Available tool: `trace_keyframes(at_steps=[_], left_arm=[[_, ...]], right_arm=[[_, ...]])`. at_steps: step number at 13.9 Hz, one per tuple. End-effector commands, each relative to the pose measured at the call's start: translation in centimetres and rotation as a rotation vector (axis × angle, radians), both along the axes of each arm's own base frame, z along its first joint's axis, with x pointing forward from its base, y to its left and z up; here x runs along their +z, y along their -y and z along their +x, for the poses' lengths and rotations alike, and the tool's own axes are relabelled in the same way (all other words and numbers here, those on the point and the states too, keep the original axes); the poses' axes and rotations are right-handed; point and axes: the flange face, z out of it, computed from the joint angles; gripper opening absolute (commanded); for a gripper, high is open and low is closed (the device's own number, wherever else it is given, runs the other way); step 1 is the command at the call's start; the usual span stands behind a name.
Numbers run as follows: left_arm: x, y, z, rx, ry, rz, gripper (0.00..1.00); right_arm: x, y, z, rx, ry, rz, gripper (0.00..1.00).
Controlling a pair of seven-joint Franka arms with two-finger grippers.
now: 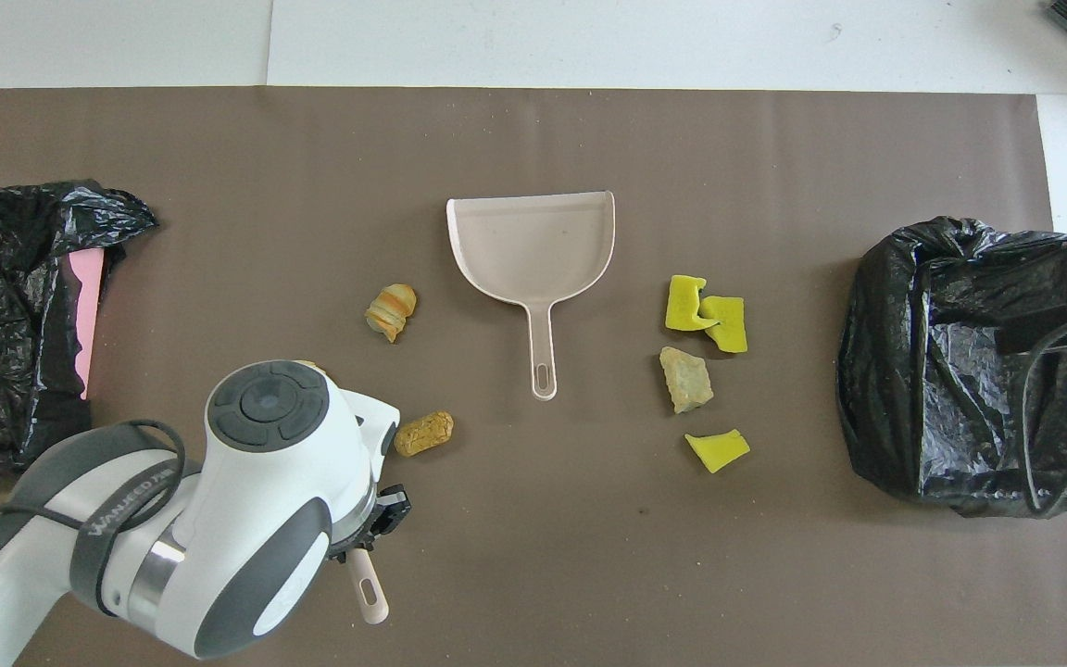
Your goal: Sweep and dump trash in bin
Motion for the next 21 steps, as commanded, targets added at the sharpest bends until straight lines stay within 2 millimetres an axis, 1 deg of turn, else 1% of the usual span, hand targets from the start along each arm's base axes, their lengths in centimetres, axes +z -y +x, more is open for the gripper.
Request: trace_keyframes(at_steps=[1, 5, 7, 11, 12, 13, 15, 16, 17, 18, 19, 20, 21], left_arm=[[0.1, 0.2, -0.9, 0.0, 0.017, -0.009, 0.0], [-0.2, 0.1, -1.0, -0.001, 0.016, -0.01, 0.0], [-1.4, -0.2, -1.2, -0.007, 0.021, -0.015, 0.0], [-1.7, -0.1, -1.3, -0.016, 0.022, -0.02, 0.0], [-1.9, -0.2, -1.4, -0.039, 0.019, -0.029, 0.0], [-1.9, -0.1, -1.3, -0.062, 0.028, -0.045, 0.0], [-2.6, 0.9, -0.7, -0.072, 0.061, -0.084, 0.0], [-2.8, 1.2, -0.6, -0.09, 0.068, -0.095, 0.0], [-2.8, 2.3, -0.8, -0.164, 0.083, -0.122, 0.0], [-2.8, 2.8, -0.8, -0.242, 0.093, -0.164, 0.0], [-3.0, 3.1, -0.7, -0.308, 0.101, -0.198, 0.0], [-3.7, 4.6, -1.0, -0.367, 0.104, -0.215, 0.0], [-3.6, 6.1, -1.4, -0.404, 0.118, -0.222, 0.0]], right_arm=[[0.3, 0.1, -0.1, 0.011, 0.012, 0.02, 1.0], [0.2, 0.2, -0.2, 0.009, 0.01, 0.02, 1.0], [0.3, 0.1, -0.1, 0.011, 0.012, 0.02, 1.0], [0.1, 0.0, -0.2, 0.012, 0.005, 0.02, 1.0], [0.3, 0.5, -0.2, 0.006, 0.01, 0.009, 1.0], [0.7, 1.1, -0.3, -0.009, 0.016, 0.015, 1.0], [0.8, 0.6, -0.6, 0.0, 0.013, 0.021, 1.0], [1.1, 0.1, -0.7, 0.015, 0.014, 0.016, 1.0], [1.7, -0.3, -1.3, 0.018, 0.018, 0.023, 1.0], [1.2, -1.4, -1.5, 0.038, 0.014, 0.023, 1.0], [0.2, -3.5, -1.3, 0.07, 0.002, 0.023, 1.0], [-0.8, -5.3, -0.4, 0.091, 0.019, 0.024, 1.0], [-2.5, -7.6, 0.4, 0.093, 0.031, 0.025, 1.0]])
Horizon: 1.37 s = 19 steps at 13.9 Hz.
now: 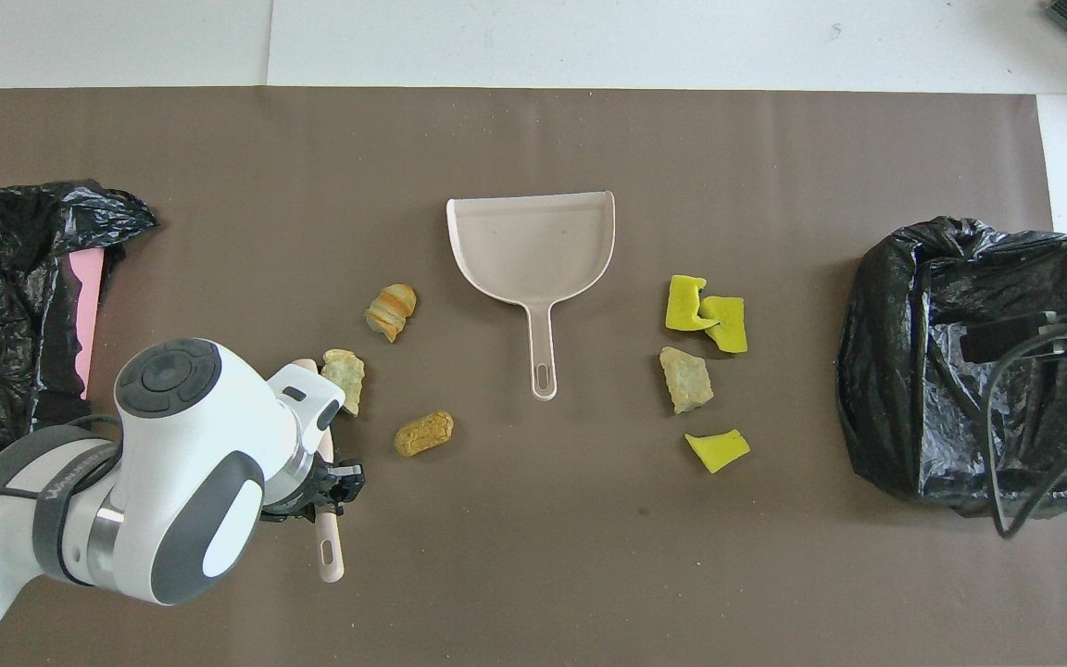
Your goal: Sweep and dump trash in bin
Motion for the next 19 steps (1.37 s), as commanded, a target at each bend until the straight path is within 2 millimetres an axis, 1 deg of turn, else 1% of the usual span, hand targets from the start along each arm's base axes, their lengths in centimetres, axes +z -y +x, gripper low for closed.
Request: trace_keyframes(at_steps=[1, 2, 3, 4, 5, 6, 7, 8, 10, 11, 12, 13, 14, 15, 16, 17, 18, 19], left_arm=[[-0.3, 3.5, -1.3, -0.107, 0.03, -0.044, 0.0], [-0.1, 4.6, -1.7, -0.13, 0.031, -0.054, 0.0], [0.3, 4.9, -1.5, -0.155, 0.032, -0.064, 0.0], [0.7, 5.1, -0.9, -0.217, 0.031, -0.089, 0.0], [1.3, 4.8, -0.5, -0.271, 0.027, -0.112, 0.0], [2.1, 4.2, 0.1, -0.318, 0.033, -0.131, 0.0], [2.8, 2.5, 1.1, -0.342, 0.034, -0.147, 0.0], [3.5, 0.6, 2.4, -0.355, 0.038, -0.167, 0.0], [5.0, -2.6, 4.4, -0.459, 0.067, -0.186, 0.0], [5.6, -3.1, 5.1, -0.534, 0.087, -0.173, 0.0], [6.1, -3.7, 6.1, -0.576, 0.106, -0.163, 0.0], [5.9, -4.0, 7.0, -0.59, 0.116, -0.154, 0.0], [6.1, -4.5, 7.7, -0.603, 0.131, -0.129, 0.0], [6.3, -5.1, 8.6, -0.627, 0.159, -0.101, 0.0], [6.2, -6.4, 9.6, -0.659, 0.183, -0.078, 0.0], [5.7, -7.9, 10.8, -0.697, 0.201, -0.072, 0.0], [5.4, -9.2, 12.1, -0.743, 0.218, -0.07, 0.0], [5.0, -10.3, 13.6, -0.794, 0.228, -0.072, 0.0]], right_arm=[[-3.9, -4.9, 1.2, -0.001, 0.016, 0.021, 1.0], [-5.7, -7.5, 1.8, -0.021, 0.005, 0.057, 1.0], [-8.0, -10.3, 2.6, -0.047, -0.019, 0.077, 1.0], [-10.1, -13.4, 3.4, -0.076, -0.019, 0.078, 1.0], [-12.5, -16.6, 4.1, -0.104, -0.013, 0.077, 1.0], [-15.0, -19.3, 4.8, -0.129, -0.005, 0.079, 1.0], [-17.4, -21.8, 5.5, -0.137, 0.011, 0.085, 1.0], [-19.4, -23.8, 6.0, -0.142, 0.028, 0.095, 1.0], [-22.4, -26.7, 7.0, -0.144, 0.057, 0.108, 1.0], [-24.1, -29.0, 7.2, -0.158, 0.044, 0.115, 1.0], [-25.1, -31.5, 7.0, -0.158, 0.039, 0.119, 1.0], [-26.0, -32.3, 6.9, -0.153, 0.039, 0.117, 1.0], [-26.0, -32.4, 7.1, -0.154, 0.063, 0.132, 1.0], [-26.4, -32.7, 6.9, -0.146, 0.067, 0.132, 1.0], [-27.2, -33.9, 6.2, -0.128, 0.057, 0.126, 1.0], [-27.8, -34.4, 5.8, -0.117, 0.051, 0.122, 1.0], [-28.1, -34.4, 5.8, -0.104, 0.047, 0.117, 1.0], [-29.0, -34.1, 5.5, -0.073, 0.037, 0.098, 1.0]])
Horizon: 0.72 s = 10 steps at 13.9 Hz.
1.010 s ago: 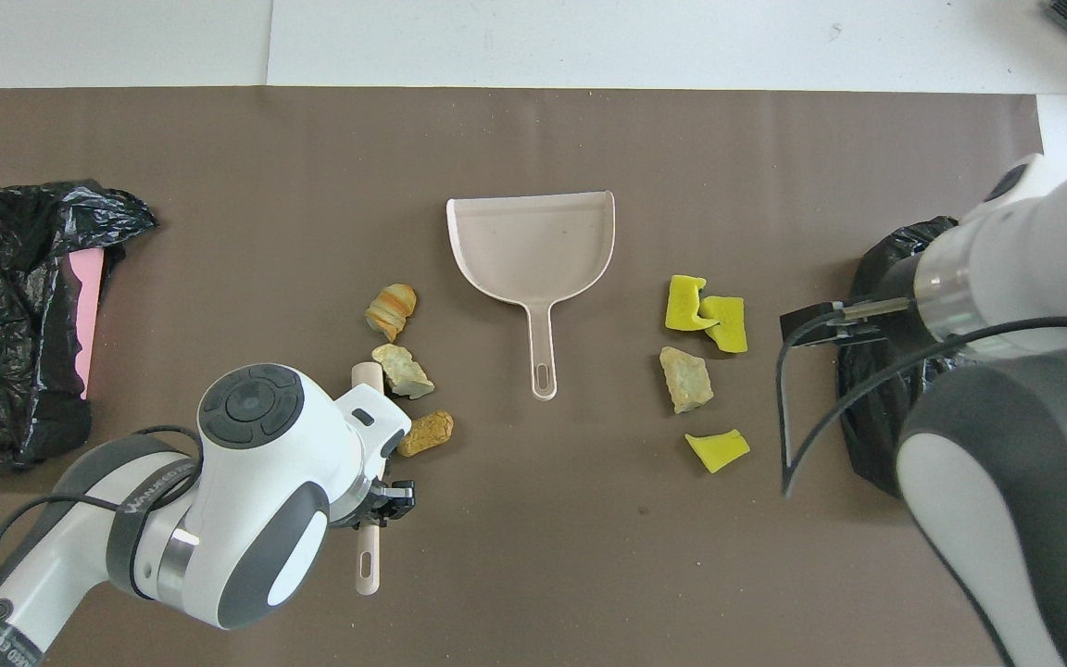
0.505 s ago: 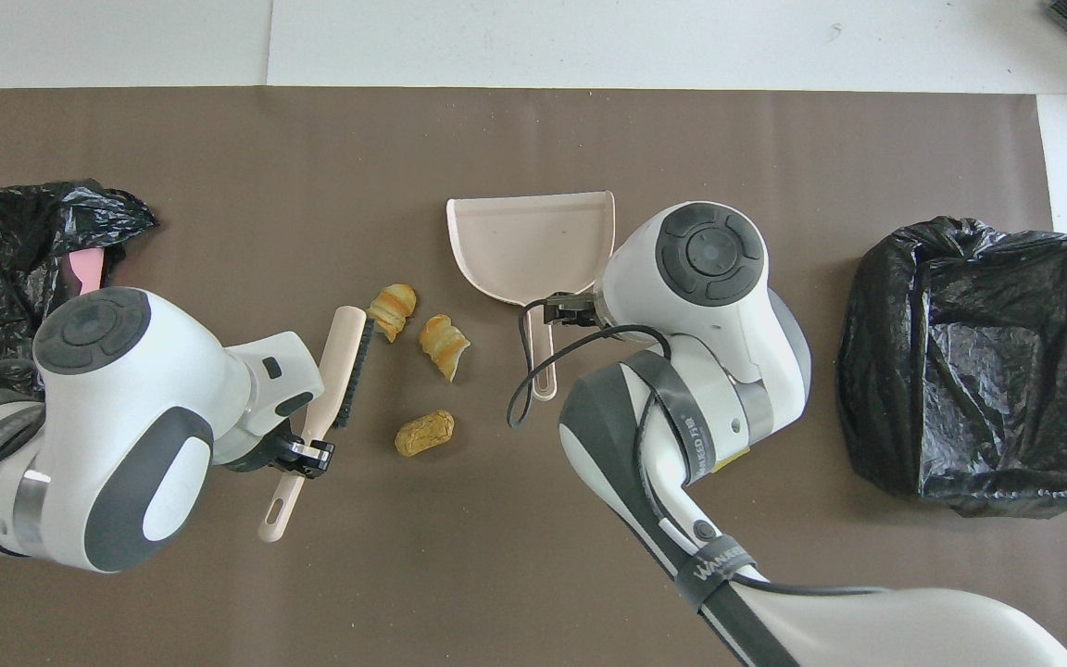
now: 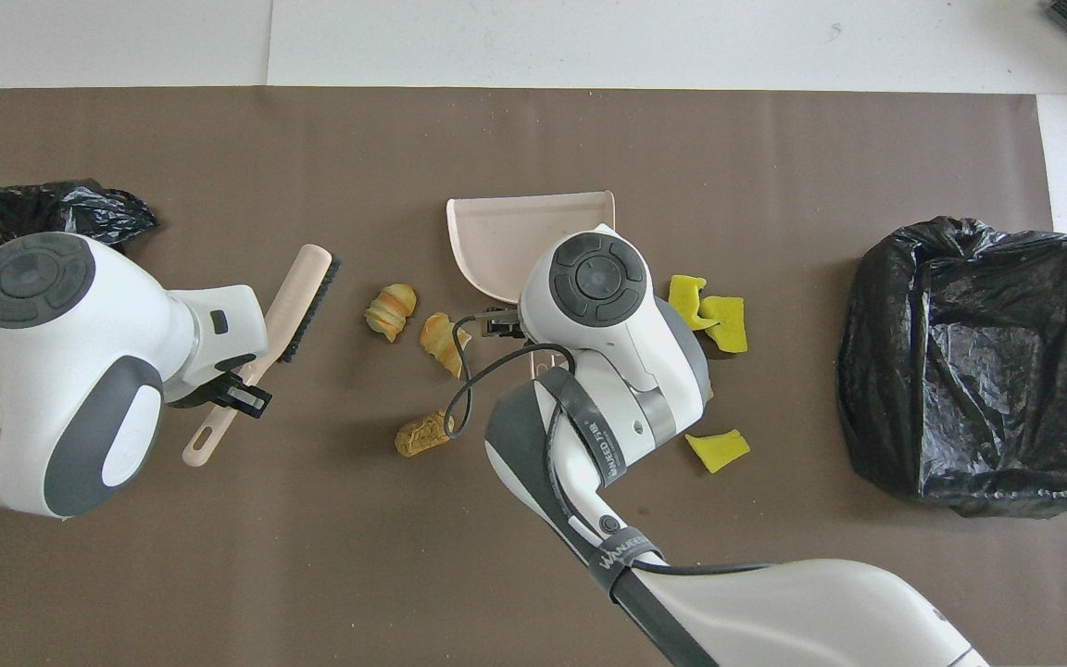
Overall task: Sweep and dump trash in bin
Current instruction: 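Sweep the tan pieces into the dustpan with the left gripper's brush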
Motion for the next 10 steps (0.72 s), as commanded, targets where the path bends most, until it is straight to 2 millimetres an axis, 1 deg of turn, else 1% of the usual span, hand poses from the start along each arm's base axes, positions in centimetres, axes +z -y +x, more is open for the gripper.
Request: trace_keyframes(at_steps=[1, 2, 3, 4, 5, 6, 7, 8, 9, 10], left_arm=[[-0.4, -2.2, 4.2, -0.12, 0.033, 0.01, 0.0], [-0.4, -2.2, 5.3, -0.166, 0.041, 0.03, 0.0], [-0.8, -2.2, 6.2, -0.213, 0.05, 0.049, 0.0], [-1.5, -1.7, 6.9, -0.235, 0.063, 0.046, 0.0], [-2.6, -1.3, 7.4, -0.246, 0.071, 0.041, 0.0], [-3.9, -0.6, 7.7, -0.26, 0.069, 0.038, 0.0], [-4.5, 0.9, 7.9, -0.291, 0.071, 0.042, 0.0], [-4.6, 3.4, 7.8, -0.343, 0.085, 0.052, 0.0], [-4.4, 5.3, 7.4, -0.381, 0.096, 0.059, 0.0], [-4.5, 5.7, 7.3, -0.398, 0.097, 0.071, 0.0]], right_arm=[[-1.4, 0.3, -0.4, 0.076, -0.023, -0.015, 1.0], [-1.6, 0.6, -0.7, 0.111, -0.037, -0.026, 0.97], [-2.0, 0.8, -1.0, 0.131, -0.047, -0.034, 0.89], [-2.0, 0.9, -1.0, 0.147, -0.049, -0.036, 0.8], [-2.1, 1.0, -1.0, 0.155, -0.052, -0.039, 0.53], [-1.9, 1.0, -1.0, 0.144, -0.056, -0.039, 0.14], [-1.6, 1.2, -0.6, 0.119, -0.057, -0.026, 0.0], [-1.5, 1.8, -0.1, 0.092, -0.056, -0.019, 0.0], [-1.1, 2.0, 0.3, 0.095, -0.043, -0.016, 0.0], [-0.4, 2.3, 0.7, 0.112, -0.032, -0.012, 0.0]])
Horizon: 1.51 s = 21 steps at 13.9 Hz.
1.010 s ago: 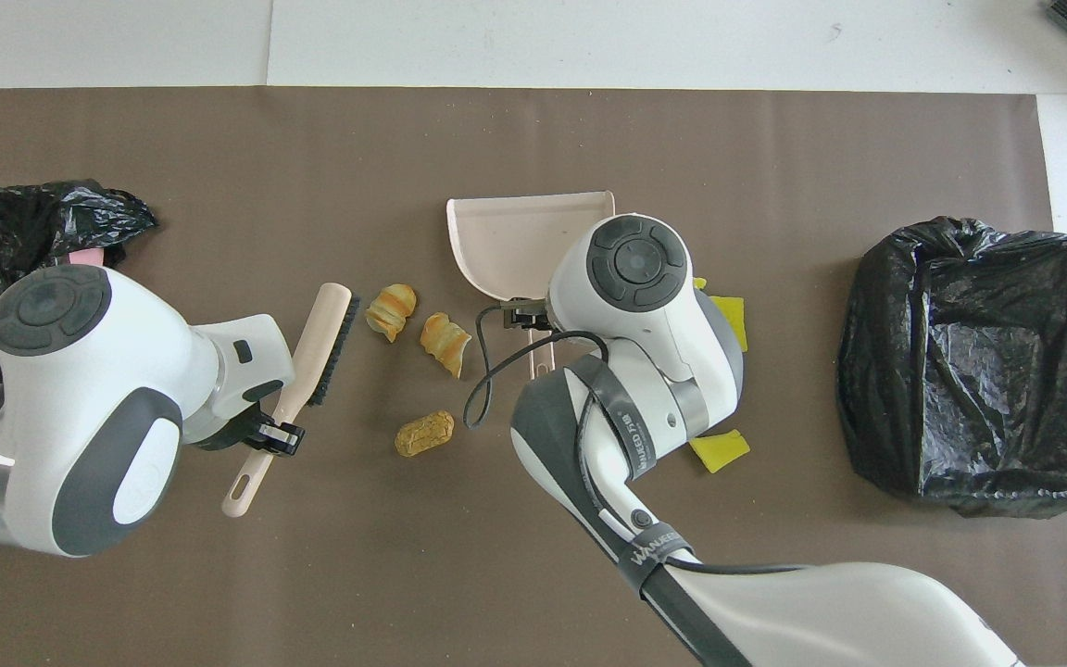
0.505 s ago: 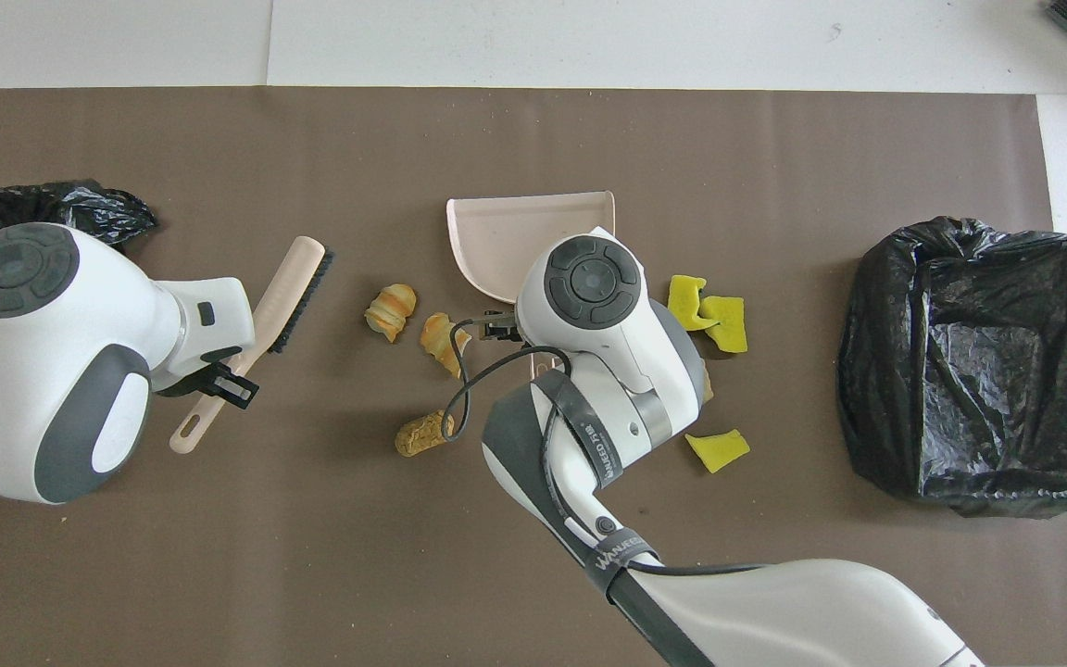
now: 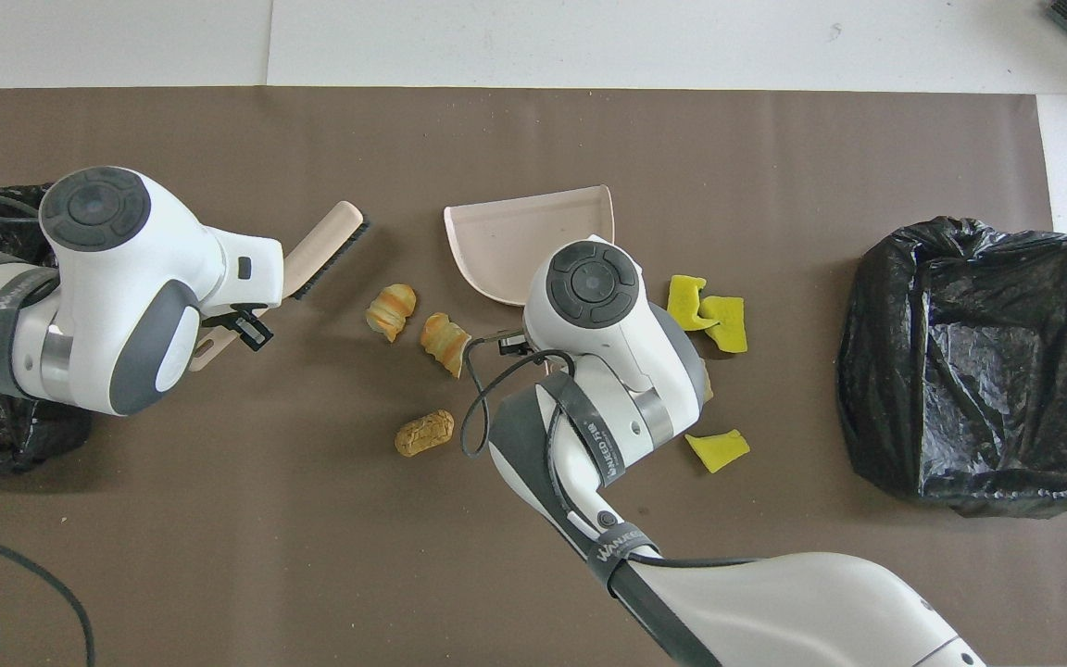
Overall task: Sweep and dump trash in bin
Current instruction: 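Sweep the tan pieces into the dustpan with the left gripper's brush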
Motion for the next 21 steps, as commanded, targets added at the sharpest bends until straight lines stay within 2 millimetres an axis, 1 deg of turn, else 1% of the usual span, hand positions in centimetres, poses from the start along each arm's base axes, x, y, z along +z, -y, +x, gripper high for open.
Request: trace_keyframes(at_steps=[1, 2, 3, 4, 5, 7, 8, 9, 10, 11, 12, 13, 14, 16, 17, 18, 19, 20, 21], left_arm=[[0.1, 2.2, 0.1, -0.071, 0.024, 0.034, 0.0], [-0.1, 2.6, -0.2, -0.101, 0.016, 0.031, 0.0], [-0.2, 4.3, -1.0, -0.141, 0.003, 0.038, 0.0], [-0.3, 5.5, -1.8, -0.166, -0.001, 0.04, 0.0], [-0.5, 5.5, -2.0, -0.17, 0.0, 0.04, 0.0], [-0.6, 5.0, -1.8, -0.216, -0.009, 0.04, 0.0], [-0.8, 4.9, -2.0, -0.249, -0.02, 0.042, 0.0], [-0.9, 5.1, -2.4, -0.267, -0.035, 0.045, 0.0], [-1.2, 5.3, -3.2, -0.274, -0.057, 0.053, 0.0], [-1.3, 5.5, -4.1, -0.283, -0.079, 0.06, 0.0], [-1.4, 6.6, -5.4, -0.3, -0.112, 0.064, 0.0], [-1.3, 7.6, -6.5, -0.289, -0.153, 0.051, 0.0], [-1.2, 8.2, -7.3, -0.256, -0.195, 0.01, 0.0], [-0.7, 8.9, -8.3, -0.216, -0.236, -0.03, 0.0], [-0.1, 9.6, -8.7, -0.195, -0.23, -0.025, 0.0], [0.4, 9.7, -9.0, -0.159, -0.227, -0.017, 0.0], [0.5, 9.6, -9.2, -0.115, -0.234, -0.006, 0.0], [1.0, 9.5, -9.4, -0.042, -0.224, 0.003, 0.0], [1.3, 9.4, -9.4, 0.041, -0.215, 0.015, 0.0]], right_arm=[[2.8, 1.8, 1.1, 0.073, 0.018, 0.029, 0.0], [4.2, 4.0, 1.7, 0.149, 0.016, 0.023, 0.0], [5.7, 6.3, 2.1, 0.223, 0.007, 0.018, 0.0], [7.4, 8.4, 2.3, 0.301, 0.0, 0.016, 0.0], [8.7, 10.5, 2.3, 0.361, -0.016, 0.012, 0.0], [10.7, 13.1, 1.7, 0.473, -0.054, 0.003, 0.0], [11.1, 14.2, 1.5, 0.52, -0.069, 0.0, 0.0], [10.9, 14.9, 1.5, 0.593, -0.078, 0.0, 0.0], [10.3, 15.7, 1.3, 0.718, -0.09, 0.004, 0.0], [9.8, 16.9, 0.6, 0.836, -0.103, 0.013, 0.0], [8.9, 18.0, -0.1, 0.937, -0.124, 0.013, 0.0], [8.1, 18.0, -1.0, 1.035, -0.145, -0.001, 0.0], [7.6, 17.8, -1.7, 1.061, -0.163, -0.015, 0.0], [6.6, 16.0, -3.0, 1.095, -0.178, -0.019, 0.0], [6.7, 15.3, -3.9, 1.092, -0.179, -0.022, 0.0], [6.3, 14.9, -4.8, 1.085, -0.189, -0.023, 0.0], [6.2, 14.7, -5.7, 1.089, -0.183, -0.025, 0.0], [5.6, 14.8, -6.4, 1.101, -0.179, -0.035, 0.0], [5.3, 15.3, -6.7, 1.128, -0.181, -0.062, 0.0]])
